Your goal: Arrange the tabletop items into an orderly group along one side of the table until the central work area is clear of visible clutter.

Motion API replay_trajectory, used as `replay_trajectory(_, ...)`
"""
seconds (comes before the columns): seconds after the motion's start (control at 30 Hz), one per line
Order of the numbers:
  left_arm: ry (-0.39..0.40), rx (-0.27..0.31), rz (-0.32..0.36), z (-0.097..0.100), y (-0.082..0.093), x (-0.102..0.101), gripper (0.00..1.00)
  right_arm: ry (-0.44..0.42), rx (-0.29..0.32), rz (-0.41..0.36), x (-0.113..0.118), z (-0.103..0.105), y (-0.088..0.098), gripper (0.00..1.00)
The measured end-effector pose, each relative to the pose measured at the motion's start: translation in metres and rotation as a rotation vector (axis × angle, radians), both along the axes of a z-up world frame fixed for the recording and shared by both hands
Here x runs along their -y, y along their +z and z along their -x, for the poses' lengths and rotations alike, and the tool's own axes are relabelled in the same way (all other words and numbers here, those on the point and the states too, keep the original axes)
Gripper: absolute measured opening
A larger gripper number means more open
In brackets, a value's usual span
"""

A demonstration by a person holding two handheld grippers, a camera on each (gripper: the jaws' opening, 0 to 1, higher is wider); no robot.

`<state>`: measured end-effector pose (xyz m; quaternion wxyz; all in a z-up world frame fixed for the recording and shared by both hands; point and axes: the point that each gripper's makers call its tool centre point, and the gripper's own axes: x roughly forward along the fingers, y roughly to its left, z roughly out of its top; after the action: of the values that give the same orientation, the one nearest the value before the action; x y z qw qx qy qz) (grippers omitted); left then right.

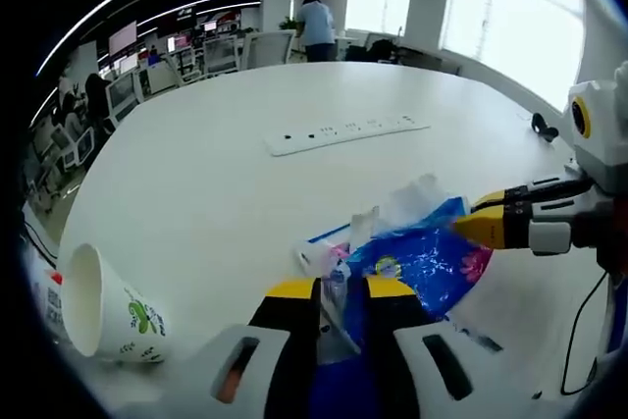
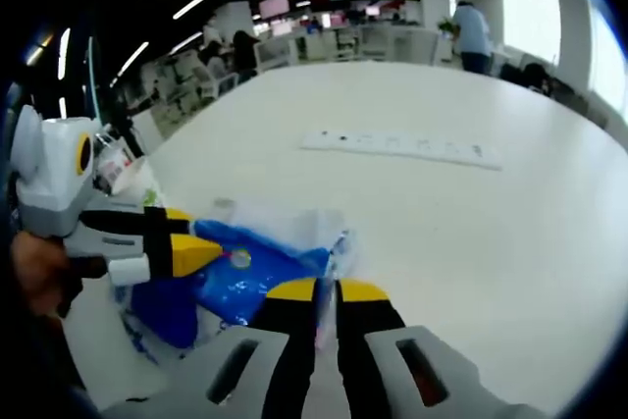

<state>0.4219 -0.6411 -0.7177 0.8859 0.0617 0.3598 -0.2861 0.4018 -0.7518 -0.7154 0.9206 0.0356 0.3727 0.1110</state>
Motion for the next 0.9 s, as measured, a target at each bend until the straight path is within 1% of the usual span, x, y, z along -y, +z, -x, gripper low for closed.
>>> replay_trajectory(0.17, -0.005, 0.001, -0.004, 0.002, 0.001, 0.000, 0.10, -0.008, 0.002, -0.009, -0.002, 0.003, 0.003, 0.00)
replay_trajectory(0.23, -0.007, 0.003, -0.004, 0.002, 0.002, -0.001, 0.07, -0.006, 0.002, -0.015, -0.004, 0.005, 0.004, 0.00)
replay_trajectory(0.4, -0.013, 0.017, 0.008, 0.005, 0.011, -0.002, 0.03, -0.003, 0.023, -0.036, -0.005, 0.012, 0.013, 0.00)
replay_trajectory(0.47, -0.020, 0.019, 0.012, 0.008, 0.013, 0.000, 0.03, 0.003, 0.030, -0.030, -0.002, 0.016, 0.014, 0.00)
replay_trajectory(0.53, -0.027, 0.017, 0.025, 0.014, 0.015, 0.004, 0.02, -0.010, 0.022, -0.039, 0.002, 0.022, 0.015, 0.00)
replay_trajectory(0.63, -0.038, 0.027, 0.039, 0.021, 0.019, 0.011, 0.02, -0.035, 0.035, -0.059, 0.011, 0.032, 0.021, 0.00)
replay_trajectory(0.7, -0.048, 0.030, 0.049, 0.028, 0.022, 0.017, 0.02, -0.043, 0.046, -0.059, 0.015, 0.038, 0.025, 0.00)
replay_trajectory(0.9, -0.096, 0.032, 0.078, 0.052, 0.028, 0.039, 0.01, -0.091, 0.069, -0.071, 0.035, 0.064, 0.036, 0.00)
